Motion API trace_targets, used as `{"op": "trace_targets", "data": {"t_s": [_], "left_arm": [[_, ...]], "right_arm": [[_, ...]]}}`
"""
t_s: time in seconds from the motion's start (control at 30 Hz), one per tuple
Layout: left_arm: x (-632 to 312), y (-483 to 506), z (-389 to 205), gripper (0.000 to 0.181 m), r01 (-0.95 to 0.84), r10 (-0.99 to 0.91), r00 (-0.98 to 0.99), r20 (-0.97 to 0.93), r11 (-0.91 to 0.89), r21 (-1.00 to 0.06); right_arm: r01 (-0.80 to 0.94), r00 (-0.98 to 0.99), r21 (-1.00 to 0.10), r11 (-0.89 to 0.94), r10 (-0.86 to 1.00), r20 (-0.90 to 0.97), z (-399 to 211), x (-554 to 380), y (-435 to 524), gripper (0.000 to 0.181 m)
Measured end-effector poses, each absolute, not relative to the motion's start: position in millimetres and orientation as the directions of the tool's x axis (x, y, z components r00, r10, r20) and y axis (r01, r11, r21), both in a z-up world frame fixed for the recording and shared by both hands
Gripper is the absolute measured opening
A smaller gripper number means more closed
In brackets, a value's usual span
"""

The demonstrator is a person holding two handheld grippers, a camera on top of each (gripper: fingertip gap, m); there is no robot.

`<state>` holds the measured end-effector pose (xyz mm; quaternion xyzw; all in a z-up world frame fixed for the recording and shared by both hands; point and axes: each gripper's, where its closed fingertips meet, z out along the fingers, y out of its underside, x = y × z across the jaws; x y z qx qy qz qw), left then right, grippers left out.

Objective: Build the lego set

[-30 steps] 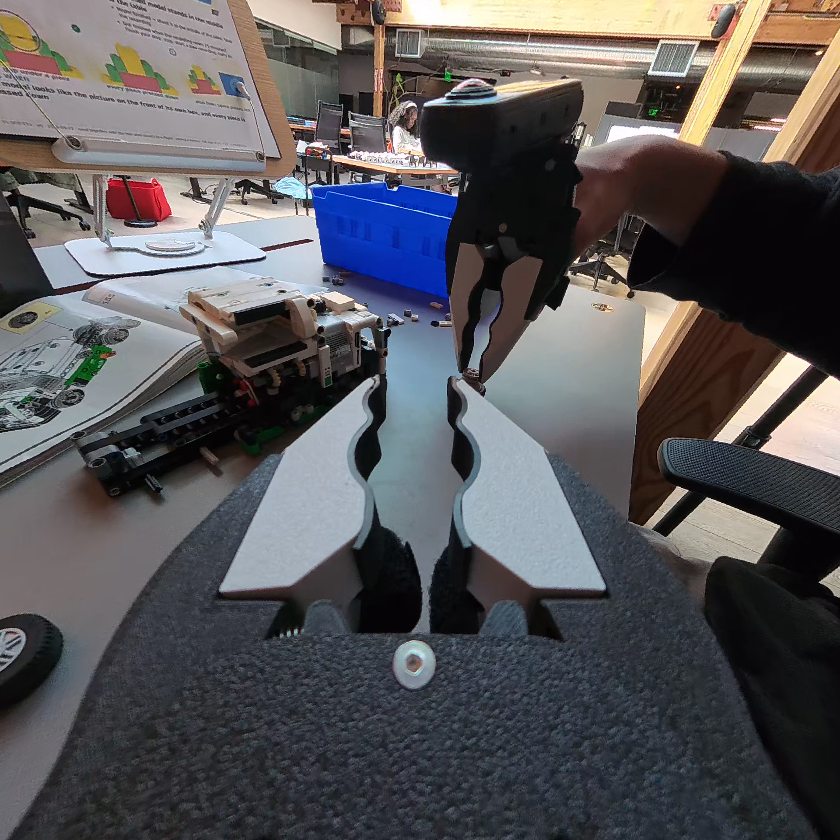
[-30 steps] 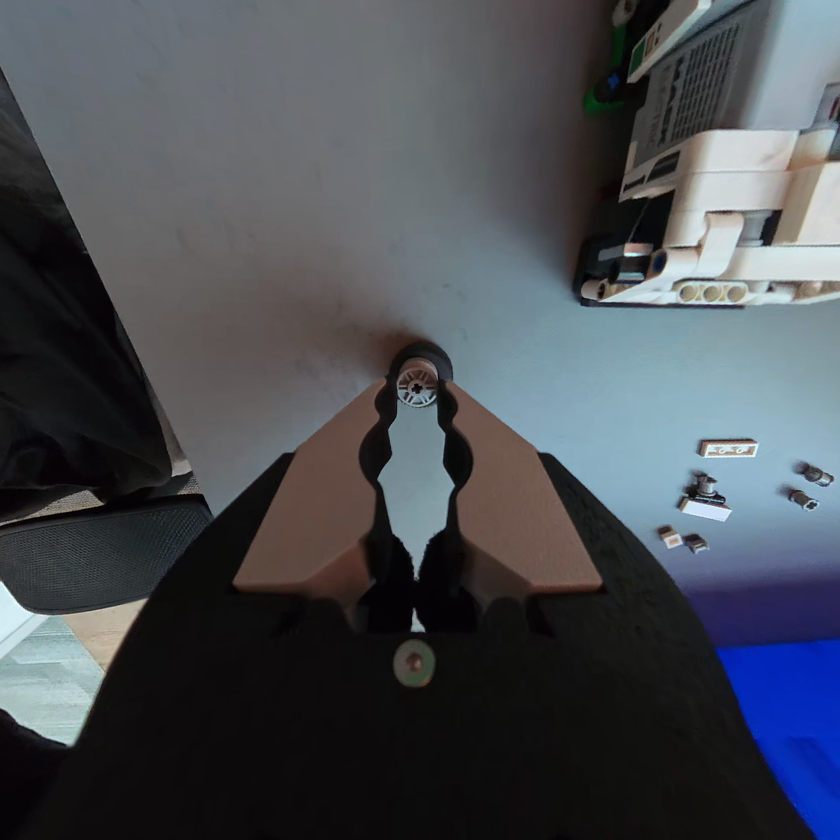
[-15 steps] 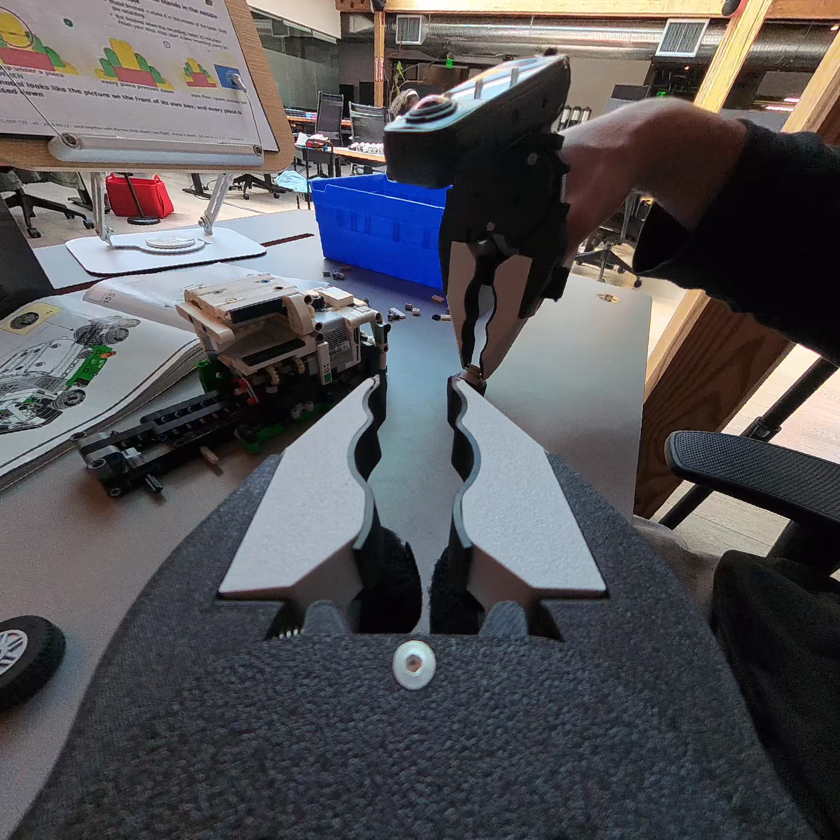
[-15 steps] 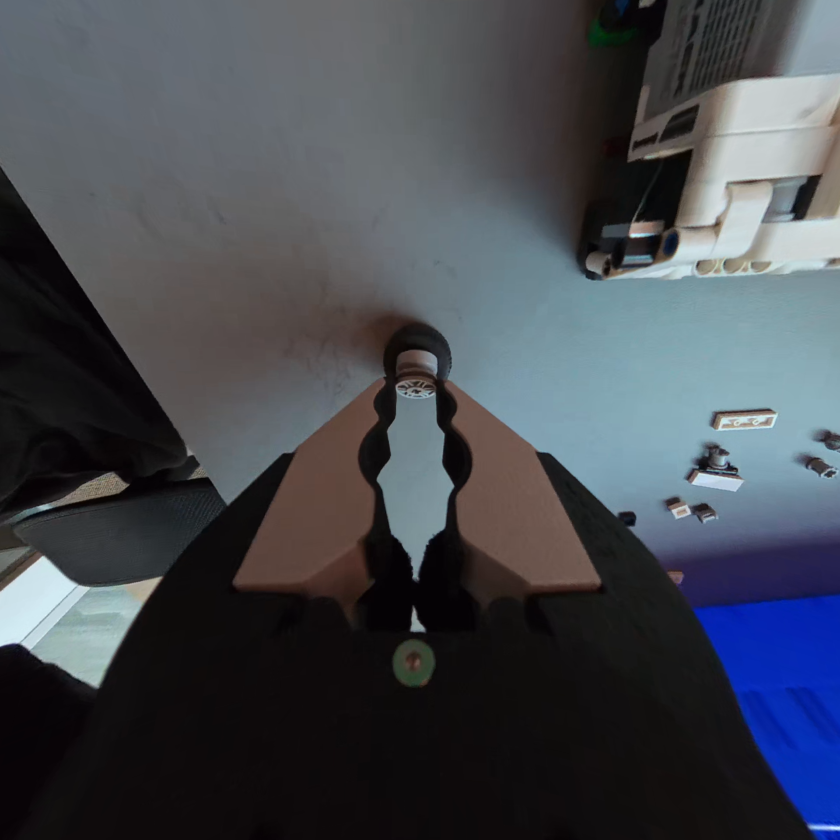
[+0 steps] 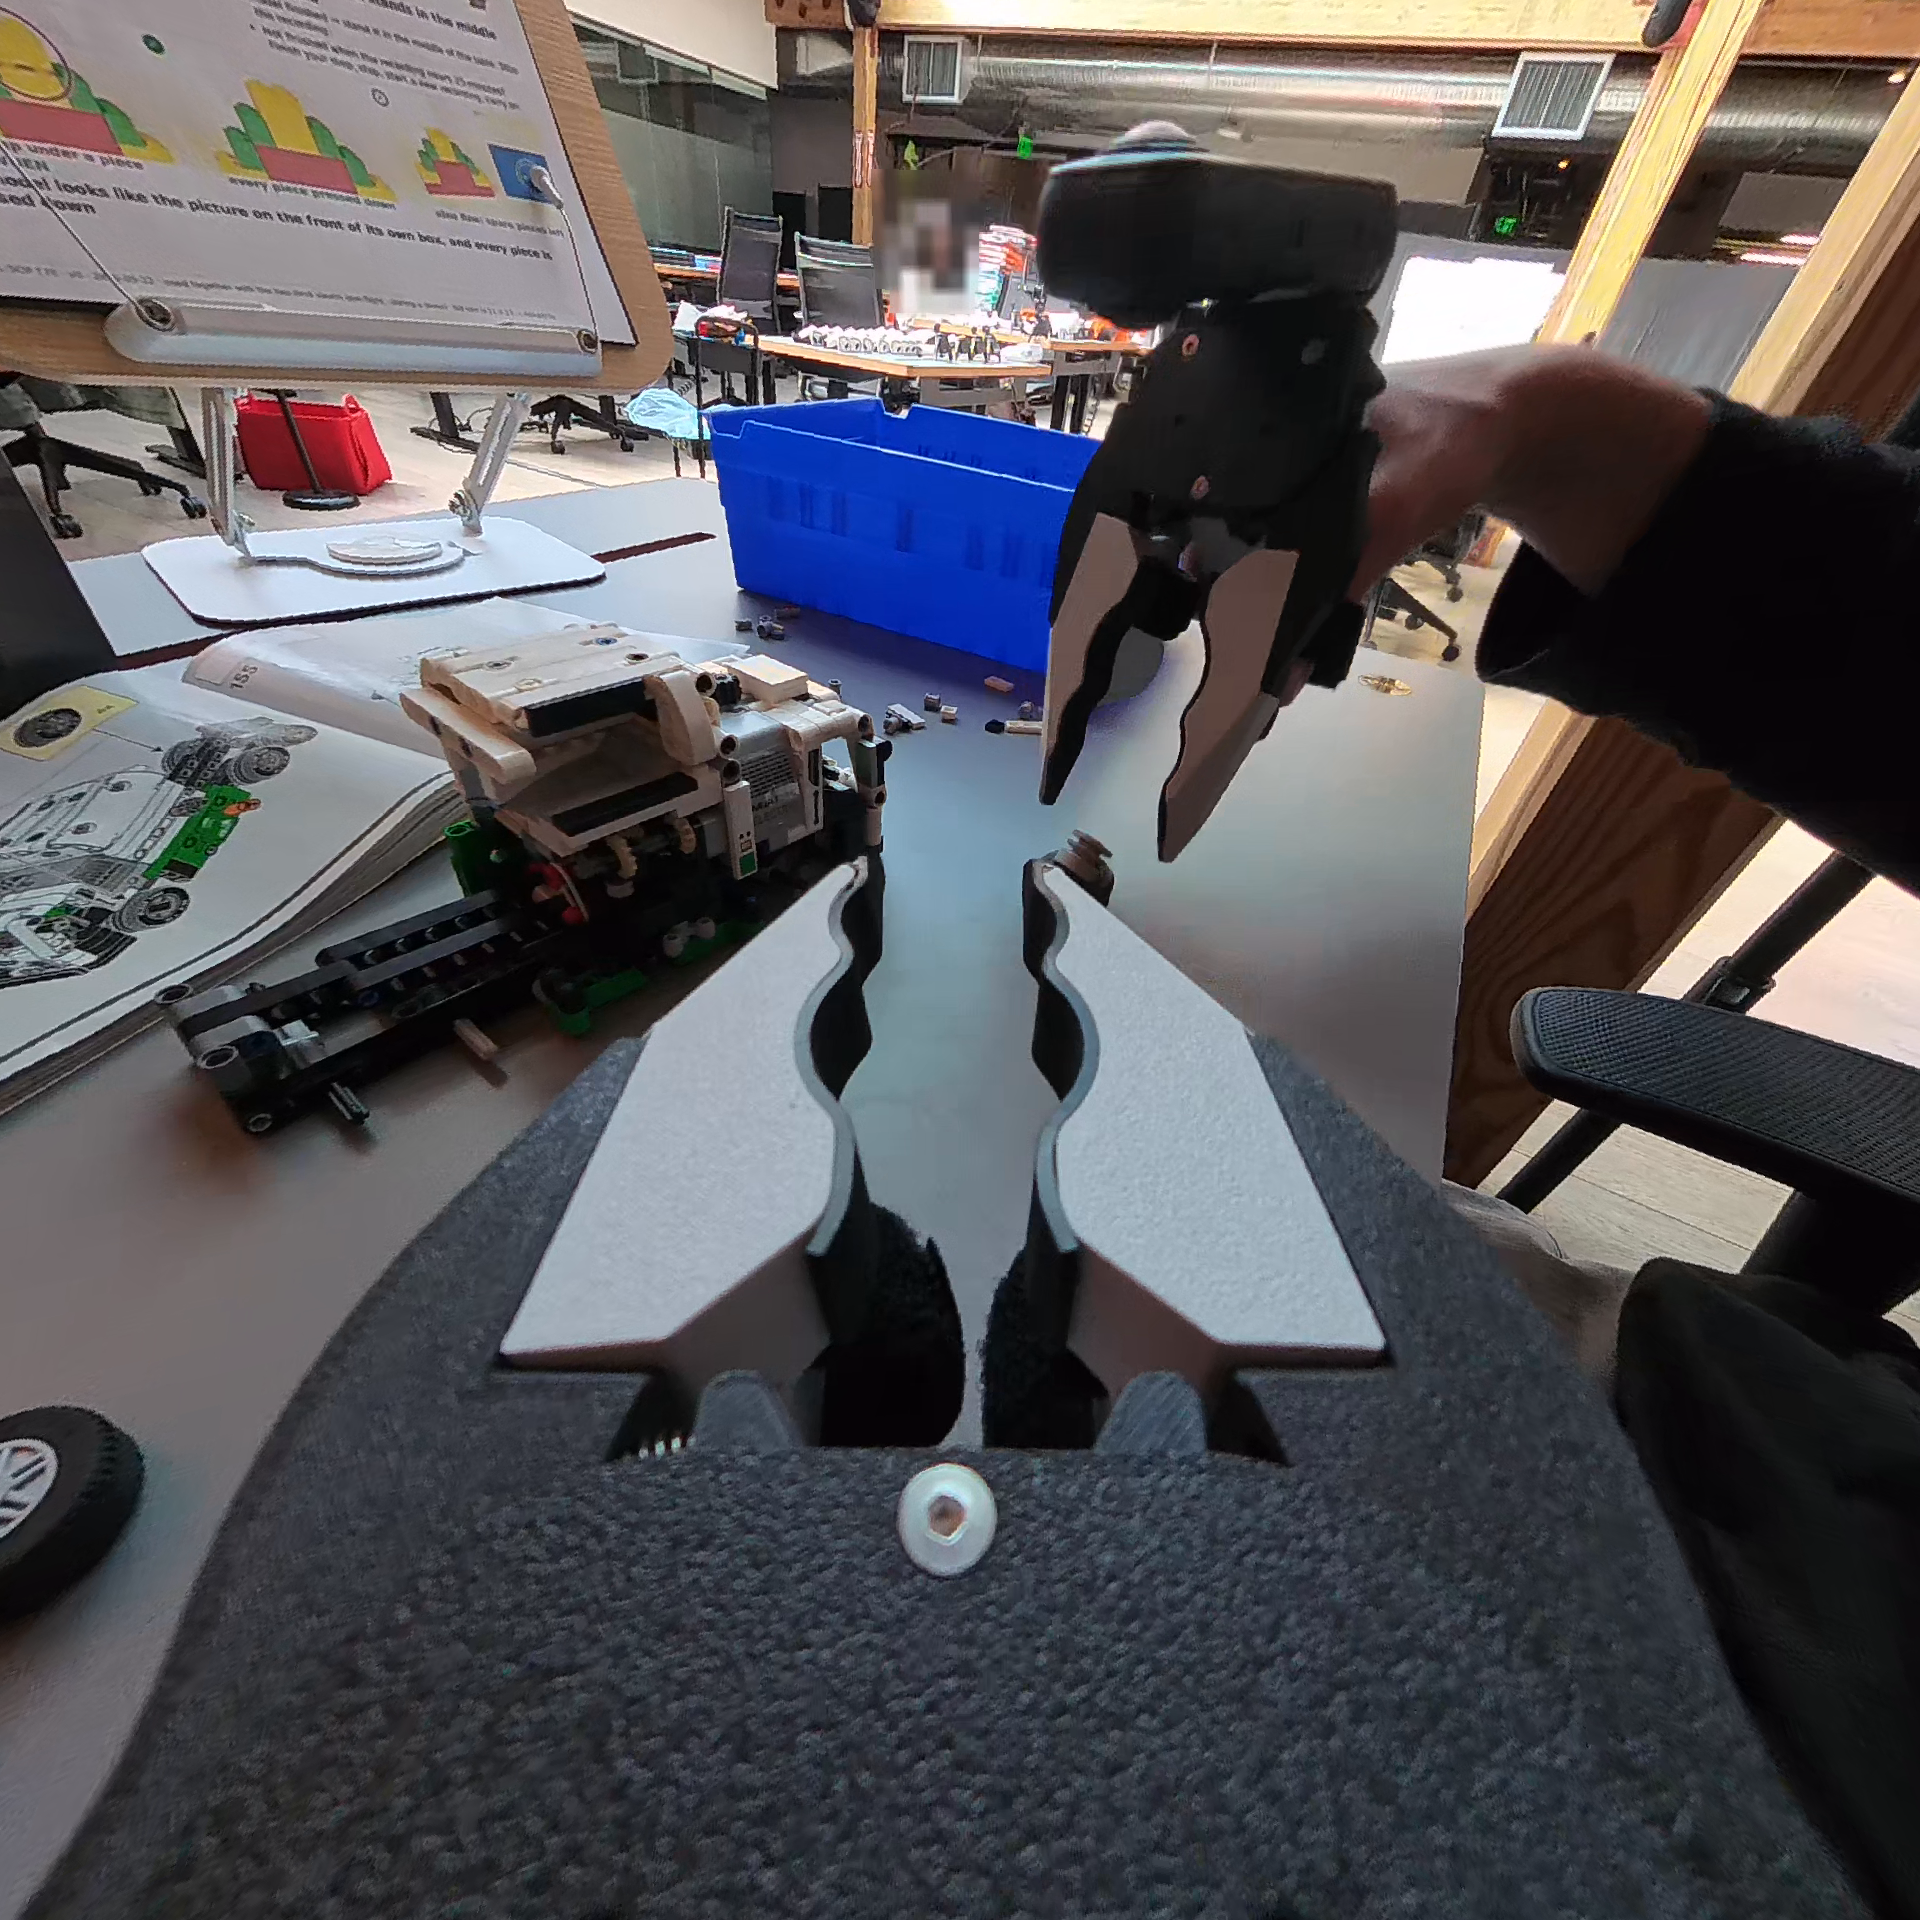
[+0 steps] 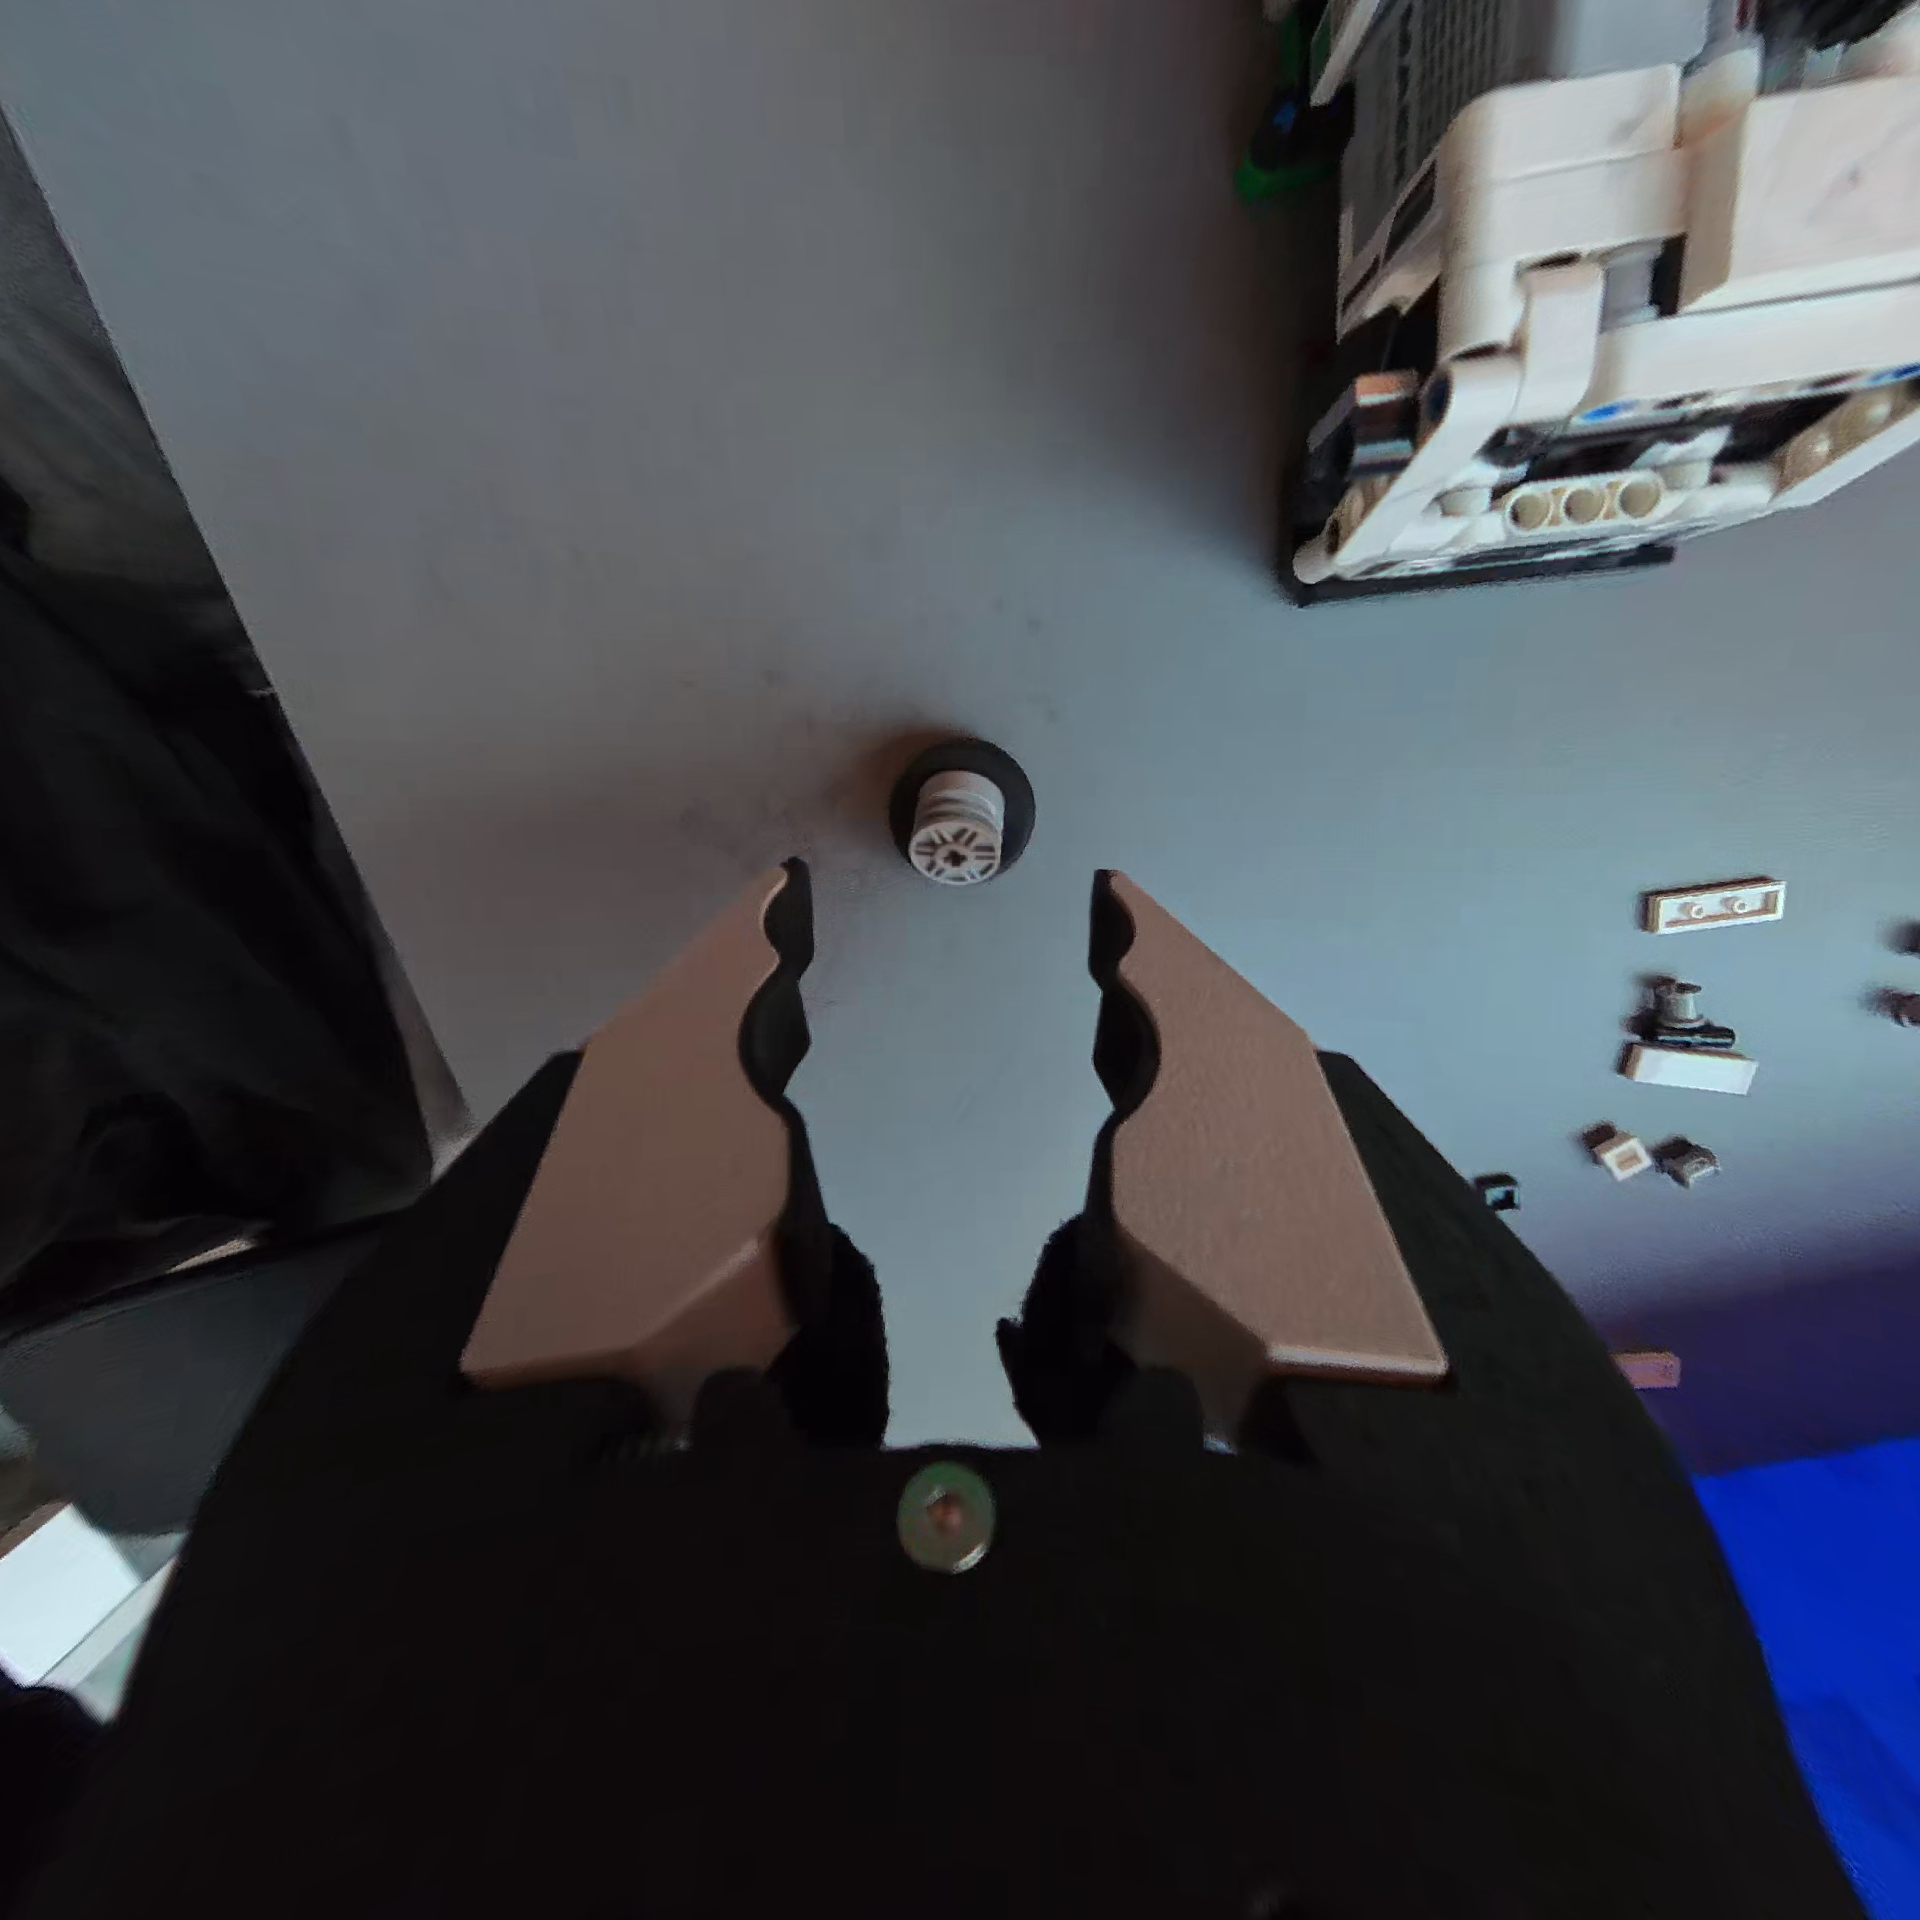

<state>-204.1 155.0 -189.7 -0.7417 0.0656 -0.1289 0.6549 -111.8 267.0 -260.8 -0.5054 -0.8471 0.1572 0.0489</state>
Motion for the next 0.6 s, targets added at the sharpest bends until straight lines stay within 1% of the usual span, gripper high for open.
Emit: {"op": "trace_targets", "data": {"t_s": [0.07, 0.17, 0.23, 0.3, 0.37, 0.43, 0.53, 0.57, 0.6], "left_arm": [[-203.3, 155.8, -191.1, 0.025, 0.067, -0.268, 0.958, 0.104, -0.142, -0.988], [-203.9, 155.8, -190.7, 0.025, 0.064, -0.262, 0.960, 0.099, -0.139, -0.988], [-207.1, 155.9, -190.3, 0.027, 0.083, -0.244, 0.963, 0.115, -0.140, -0.987], [-209.9, 158.2, -196.4, 0.031, 0.161, -0.215, 0.955, 0.203, -0.198, -0.967], [-203.3, 162.2, -205.0, 0.040, 0.256, -0.220, 0.920, 0.323, -0.285, -0.924], [-187.3, 165.1, -213.8, 0.043, 0.327, -0.246, 0.866, 0.435, -0.380, -0.865], [-159.6, 164.8, -222.7, 0.050, 0.359, -0.305, 0.784, 0.541, -0.488, -0.796], [-154.3, 164.6, -222.8, 0.054, 0.374, -0.318, 0.759, 0.569, -0.502, -0.780], [-149.3, 163.8, -219.2, 0.054, 0.401, -0.343, 0.720, 0.604, -0.504, -0.765]], "right_arm": [[0.824, -0.467, -0.365, 0.434, 0.884, -0.002, -270.3, -114.2, 275.5, 0.054], [0.796, -0.449, -0.455, 0.400, 0.894, 0.001, -277.4, -119.6, 273.1, 0.051], [0.774, -0.457, -0.489, 0.403, 0.889, 0.010, -280.2, -122.6, 268.6, 0.046], [0.751, -0.475, -0.505, 0.425, 0.879, 0.033, -283.7, -122.6, 263.0, 0.030], [0.723, -0.471, -0.529, 0.444, 0.877, 0.093, -281.9, -125.1, 261.3, 0.030], [0.669, -0.486, -0.584, 0.459, 0.865, 0.124, -271.8, -128.0, 244.8, 0.030], [0.524, -0.508, -0.674, 0.521, 0.826, 0.244, -243.3, -137.4, 205.1, 0.029], [0.476, -0.509, -0.697, 0.536, 0.815, 0.279, -234.5, -139.6, 191.4, 0.029], [0.435, -0.507, -0.715, 0.547, 0.805, 0.308, -227.7, -141.2, 179.5, 0.029]]}}
